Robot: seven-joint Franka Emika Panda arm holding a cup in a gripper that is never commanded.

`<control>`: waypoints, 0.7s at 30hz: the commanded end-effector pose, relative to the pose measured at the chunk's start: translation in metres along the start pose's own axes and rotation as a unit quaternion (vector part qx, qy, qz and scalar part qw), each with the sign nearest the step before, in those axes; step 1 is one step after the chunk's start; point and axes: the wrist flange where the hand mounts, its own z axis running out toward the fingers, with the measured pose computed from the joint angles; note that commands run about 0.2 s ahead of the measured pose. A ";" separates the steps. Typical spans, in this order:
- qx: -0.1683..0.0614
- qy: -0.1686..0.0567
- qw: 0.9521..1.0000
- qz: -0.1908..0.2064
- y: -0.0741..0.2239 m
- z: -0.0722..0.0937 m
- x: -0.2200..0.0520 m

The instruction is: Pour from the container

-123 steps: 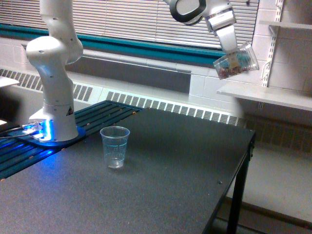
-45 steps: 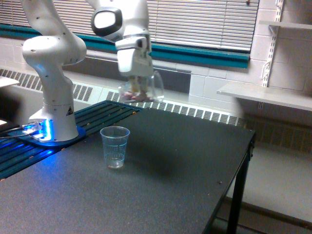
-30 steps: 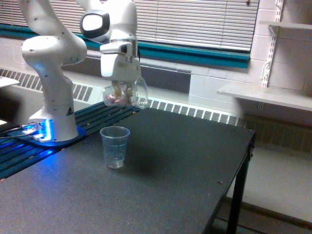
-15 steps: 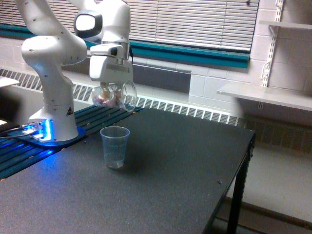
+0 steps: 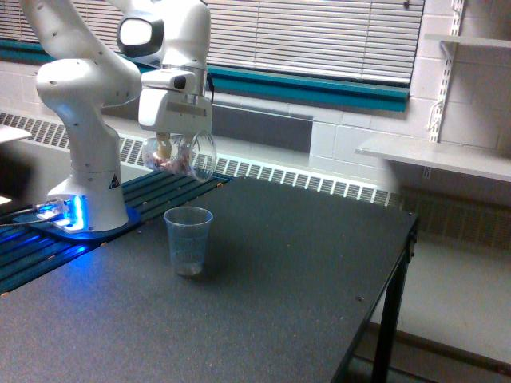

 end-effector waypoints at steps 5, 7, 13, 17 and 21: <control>-0.018 -0.026 1.000 0.000 -0.001 0.013 -0.019; -0.021 -0.028 0.999 0.000 0.000 0.014 -0.019; -0.032 -0.034 0.999 0.005 0.004 0.017 -0.021; -0.041 -0.036 0.999 0.007 0.007 0.017 -0.023; -0.048 -0.040 0.998 0.008 0.009 0.016 -0.026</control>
